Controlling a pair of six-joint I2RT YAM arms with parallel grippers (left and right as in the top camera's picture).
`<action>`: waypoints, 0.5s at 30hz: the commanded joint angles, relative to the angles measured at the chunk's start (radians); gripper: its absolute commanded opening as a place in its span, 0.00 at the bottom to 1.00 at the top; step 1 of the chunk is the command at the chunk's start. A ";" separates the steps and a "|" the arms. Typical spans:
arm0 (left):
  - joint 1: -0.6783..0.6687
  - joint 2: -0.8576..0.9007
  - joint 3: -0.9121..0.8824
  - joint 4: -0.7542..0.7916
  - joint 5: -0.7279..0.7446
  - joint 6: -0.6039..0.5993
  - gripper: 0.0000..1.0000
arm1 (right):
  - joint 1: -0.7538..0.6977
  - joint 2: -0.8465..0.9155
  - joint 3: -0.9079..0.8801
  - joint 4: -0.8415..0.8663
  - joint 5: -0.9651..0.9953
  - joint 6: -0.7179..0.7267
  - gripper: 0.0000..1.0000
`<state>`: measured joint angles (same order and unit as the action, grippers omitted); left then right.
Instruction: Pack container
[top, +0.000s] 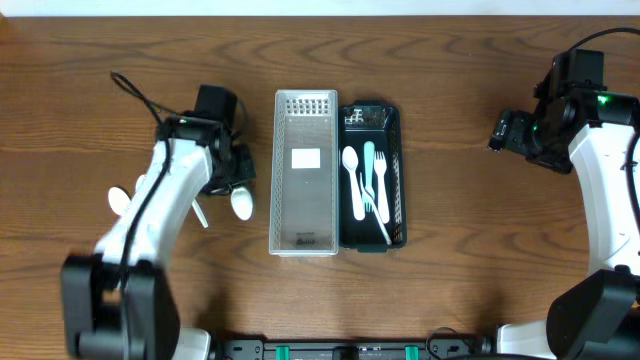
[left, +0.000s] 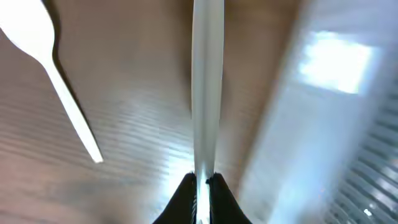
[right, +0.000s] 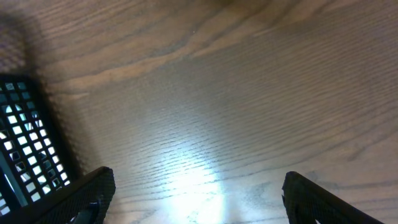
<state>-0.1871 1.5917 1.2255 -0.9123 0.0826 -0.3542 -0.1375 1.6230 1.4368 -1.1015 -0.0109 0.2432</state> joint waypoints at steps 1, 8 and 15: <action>-0.092 -0.109 0.053 -0.037 -0.011 0.048 0.06 | 0.000 0.006 -0.002 0.002 -0.005 -0.013 0.90; -0.309 -0.167 0.053 -0.019 -0.064 0.073 0.06 | 0.000 0.006 -0.002 0.003 -0.004 -0.013 0.89; -0.366 -0.009 0.045 0.034 -0.071 0.072 0.06 | 0.000 0.006 -0.002 0.005 -0.005 -0.013 0.90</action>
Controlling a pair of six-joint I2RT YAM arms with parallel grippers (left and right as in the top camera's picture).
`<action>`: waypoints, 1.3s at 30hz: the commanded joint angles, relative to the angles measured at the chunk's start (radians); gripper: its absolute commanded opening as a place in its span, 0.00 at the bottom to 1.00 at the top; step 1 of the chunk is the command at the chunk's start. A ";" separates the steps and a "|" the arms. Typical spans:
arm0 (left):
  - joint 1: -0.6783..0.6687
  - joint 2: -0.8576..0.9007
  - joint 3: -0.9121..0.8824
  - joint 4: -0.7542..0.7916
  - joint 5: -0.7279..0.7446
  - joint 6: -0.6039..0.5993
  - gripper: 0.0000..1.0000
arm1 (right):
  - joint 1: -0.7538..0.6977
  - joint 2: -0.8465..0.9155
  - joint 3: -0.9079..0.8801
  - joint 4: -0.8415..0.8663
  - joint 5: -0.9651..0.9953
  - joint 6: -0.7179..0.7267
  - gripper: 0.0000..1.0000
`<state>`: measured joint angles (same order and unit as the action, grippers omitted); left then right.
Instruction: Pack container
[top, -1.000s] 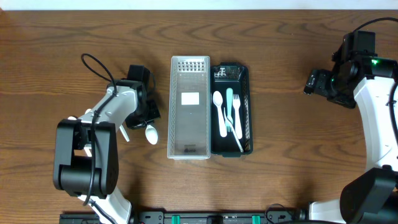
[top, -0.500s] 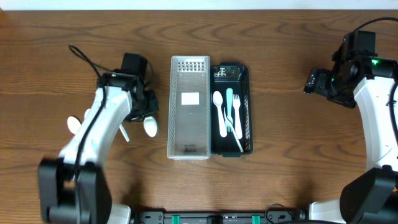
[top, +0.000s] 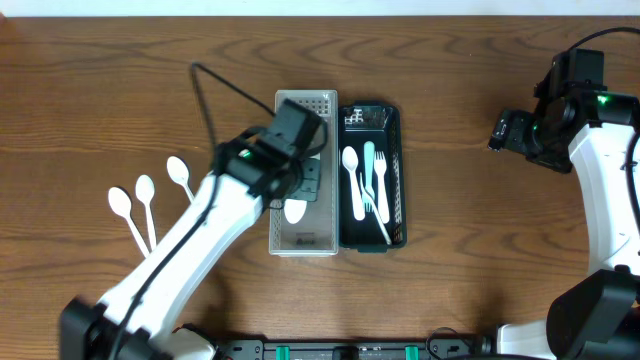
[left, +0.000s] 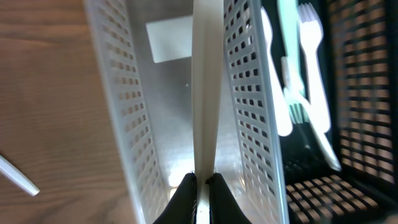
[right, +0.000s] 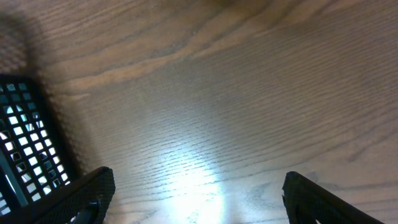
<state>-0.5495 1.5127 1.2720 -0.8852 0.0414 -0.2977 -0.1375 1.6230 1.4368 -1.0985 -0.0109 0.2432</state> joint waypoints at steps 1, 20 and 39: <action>-0.003 0.099 -0.001 0.013 -0.030 0.016 0.06 | 0.000 0.006 -0.002 0.002 -0.005 -0.013 0.90; 0.132 -0.058 0.157 -0.175 -0.203 0.061 0.59 | 0.000 0.006 -0.002 0.005 -0.005 -0.013 0.90; 0.748 0.212 0.053 -0.100 0.072 0.113 0.89 | 0.000 0.006 -0.002 0.005 -0.005 -0.016 0.91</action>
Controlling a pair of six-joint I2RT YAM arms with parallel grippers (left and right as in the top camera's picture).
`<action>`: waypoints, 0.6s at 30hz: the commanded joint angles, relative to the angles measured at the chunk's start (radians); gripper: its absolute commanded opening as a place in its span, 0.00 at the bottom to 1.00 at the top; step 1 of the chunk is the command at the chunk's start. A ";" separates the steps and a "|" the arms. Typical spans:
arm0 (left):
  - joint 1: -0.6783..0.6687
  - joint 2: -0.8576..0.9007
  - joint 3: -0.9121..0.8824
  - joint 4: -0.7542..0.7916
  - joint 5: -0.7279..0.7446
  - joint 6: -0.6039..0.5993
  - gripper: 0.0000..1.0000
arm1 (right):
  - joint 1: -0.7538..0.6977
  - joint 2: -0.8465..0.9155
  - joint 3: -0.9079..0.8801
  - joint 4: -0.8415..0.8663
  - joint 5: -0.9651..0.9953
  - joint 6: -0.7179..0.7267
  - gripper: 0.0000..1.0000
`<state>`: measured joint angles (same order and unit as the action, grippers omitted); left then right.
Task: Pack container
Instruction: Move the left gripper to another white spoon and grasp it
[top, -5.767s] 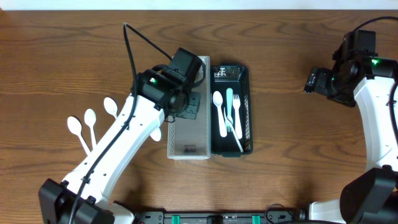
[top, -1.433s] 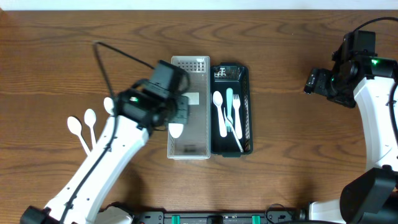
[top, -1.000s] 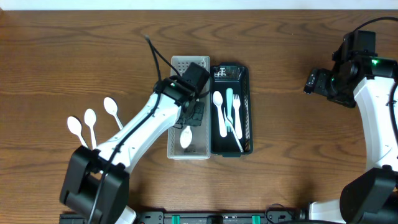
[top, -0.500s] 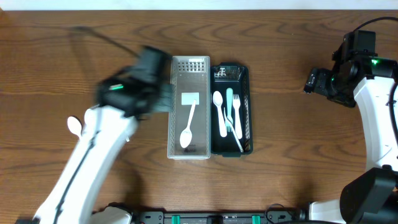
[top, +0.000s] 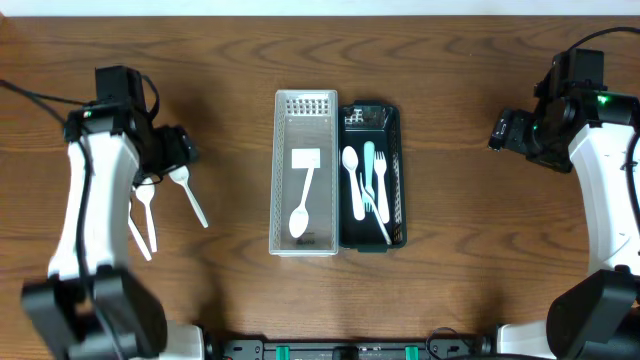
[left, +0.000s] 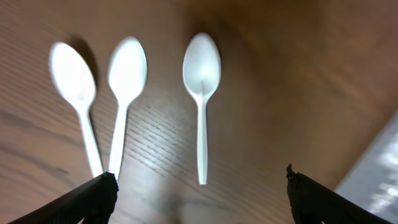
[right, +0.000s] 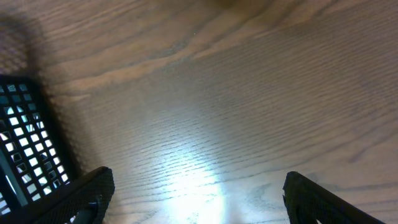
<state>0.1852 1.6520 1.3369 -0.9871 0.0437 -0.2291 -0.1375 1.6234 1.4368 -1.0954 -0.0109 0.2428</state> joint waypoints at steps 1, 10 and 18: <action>0.013 0.102 -0.011 0.007 0.070 0.058 0.89 | 0.000 0.006 -0.002 0.003 -0.005 -0.016 0.91; 0.010 0.282 -0.011 0.074 0.081 0.069 0.90 | 0.000 0.006 -0.002 0.003 -0.004 -0.024 0.91; 0.010 0.365 -0.011 0.099 0.080 0.069 0.90 | 0.000 0.006 -0.002 0.002 -0.004 -0.024 0.90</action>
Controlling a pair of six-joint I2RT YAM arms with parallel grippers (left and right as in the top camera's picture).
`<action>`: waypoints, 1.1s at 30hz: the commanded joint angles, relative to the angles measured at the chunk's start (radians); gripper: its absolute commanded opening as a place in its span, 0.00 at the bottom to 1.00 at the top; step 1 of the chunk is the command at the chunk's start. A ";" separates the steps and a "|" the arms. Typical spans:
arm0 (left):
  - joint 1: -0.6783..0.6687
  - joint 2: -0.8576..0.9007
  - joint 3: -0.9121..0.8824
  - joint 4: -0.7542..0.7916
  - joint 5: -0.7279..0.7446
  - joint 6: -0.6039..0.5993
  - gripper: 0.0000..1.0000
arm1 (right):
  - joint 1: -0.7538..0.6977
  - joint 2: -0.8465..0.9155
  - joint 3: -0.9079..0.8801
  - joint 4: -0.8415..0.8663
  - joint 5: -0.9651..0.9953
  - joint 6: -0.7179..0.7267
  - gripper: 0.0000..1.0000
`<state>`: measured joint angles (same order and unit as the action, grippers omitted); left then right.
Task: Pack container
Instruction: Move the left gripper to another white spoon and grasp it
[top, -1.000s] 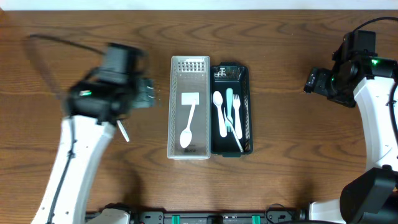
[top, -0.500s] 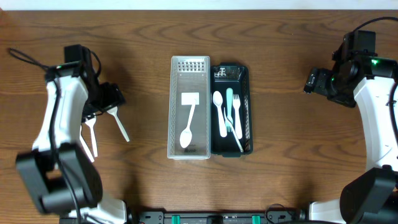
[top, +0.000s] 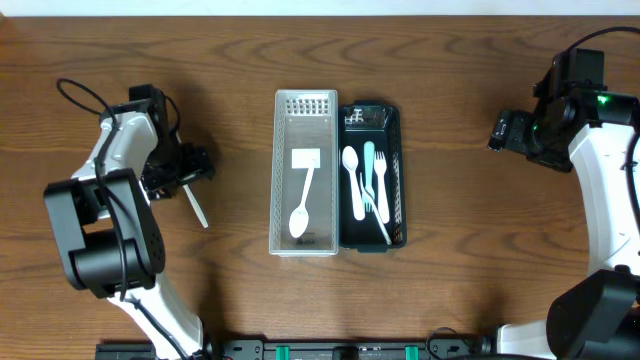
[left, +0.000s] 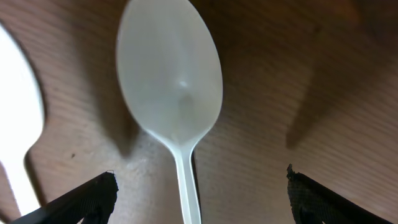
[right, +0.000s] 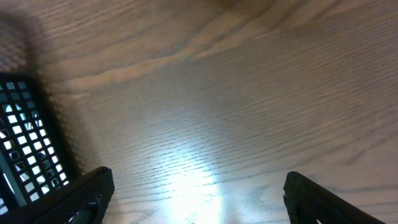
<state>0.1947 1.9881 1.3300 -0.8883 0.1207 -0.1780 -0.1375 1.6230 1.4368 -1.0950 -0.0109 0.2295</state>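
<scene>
A white plastic spoon (left: 169, 87) lies on the wood table, and its handle (top: 196, 207) runs between the fingers of my open left gripper (left: 199, 202), which is low over it. A second white spoon (left: 18, 124) lies just left of it. The clear perforated container (top: 281, 170) holds one white spoon (top: 303, 205). The black basket (top: 396, 175) beside it holds white spoons, a fork and a teal utensil. My right gripper (right: 199, 199) stands open over bare table at the far right, with nothing between its fingers.
The black basket's corner (right: 25, 149) shows at the left of the right wrist view. The left arm's cable (top: 85, 95) loops over the table behind it. The two containers sit side by side, touching, mid-table.
My left gripper has dropped from above three spoons to close over the rightmost one, with the handle now between its open fingers. The right arm has not moved.
My left gripper was shut on a white spoon left of the clear container, then held it inside that container. Later the spoon lay in the container and the gripper stood open above three spoons at the left. Now it is low over the rightmost one.
</scene>
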 joint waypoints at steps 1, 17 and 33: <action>0.000 0.035 -0.005 0.001 0.003 0.018 0.89 | 0.000 0.006 -0.002 0.002 -0.004 -0.011 0.91; 0.000 0.060 -0.005 0.001 0.003 0.017 0.86 | 0.000 0.006 -0.002 0.001 -0.004 -0.011 0.91; 0.000 0.060 -0.005 -0.026 0.003 0.017 0.20 | 0.000 0.006 -0.002 0.002 -0.004 -0.011 0.91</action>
<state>0.1947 2.0258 1.3300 -0.9092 0.1253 -0.1612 -0.1375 1.6230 1.4368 -1.0950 -0.0109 0.2291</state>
